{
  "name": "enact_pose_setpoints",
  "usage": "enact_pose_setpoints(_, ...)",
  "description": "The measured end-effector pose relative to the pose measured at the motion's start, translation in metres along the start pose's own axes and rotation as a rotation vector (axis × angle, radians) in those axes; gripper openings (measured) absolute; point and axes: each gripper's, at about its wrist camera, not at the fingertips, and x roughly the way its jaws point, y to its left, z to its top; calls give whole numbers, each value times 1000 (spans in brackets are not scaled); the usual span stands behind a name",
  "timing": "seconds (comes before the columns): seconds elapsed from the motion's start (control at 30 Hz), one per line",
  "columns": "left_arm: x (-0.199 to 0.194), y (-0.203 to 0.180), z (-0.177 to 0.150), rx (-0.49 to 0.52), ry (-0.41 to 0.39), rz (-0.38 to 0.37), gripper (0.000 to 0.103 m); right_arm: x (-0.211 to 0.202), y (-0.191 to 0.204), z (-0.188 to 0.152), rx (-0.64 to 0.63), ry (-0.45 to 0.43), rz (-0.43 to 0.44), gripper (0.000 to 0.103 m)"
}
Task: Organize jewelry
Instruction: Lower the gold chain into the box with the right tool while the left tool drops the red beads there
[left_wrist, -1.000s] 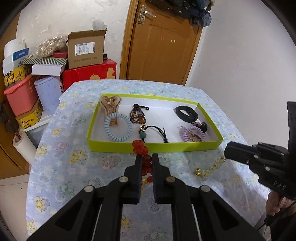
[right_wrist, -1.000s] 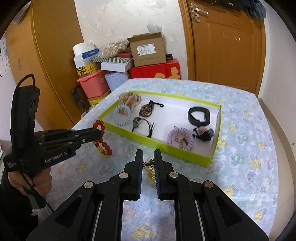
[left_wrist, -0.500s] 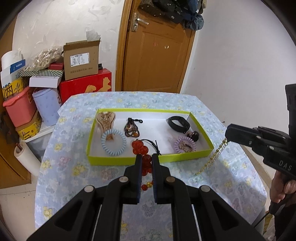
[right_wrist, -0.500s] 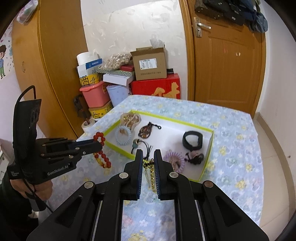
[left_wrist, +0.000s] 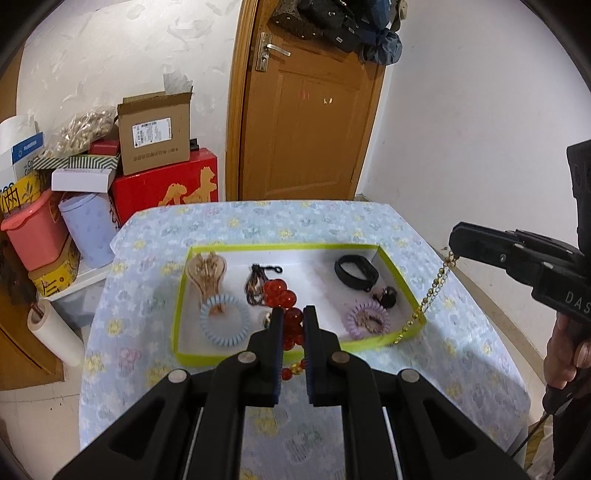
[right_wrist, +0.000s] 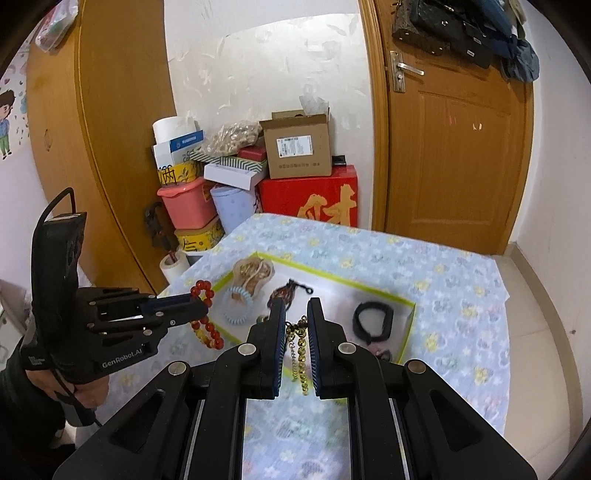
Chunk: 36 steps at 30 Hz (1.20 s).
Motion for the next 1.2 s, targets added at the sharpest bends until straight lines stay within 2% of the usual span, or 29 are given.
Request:
enact_pose_setpoints(0.27, 18, 2, 18, 6, 0, -6, 10, 24, -11, 23, -11, 12, -8, 12)
enact_pose_setpoints(0.53, 48, 7, 28, 12, 23, -18, 10, 54, -31, 28, 18, 43, -14, 12)
enact_pose_setpoints(0.9, 93, 10, 23, 6, 89, -18, 10, 102, -53, 5, 67, 136, -5, 12)
enact_pose_setpoints(1.2, 113, 11, 21, 18, 117, -25, 10, 132, -62, -15, 95, 201, 4, 12)
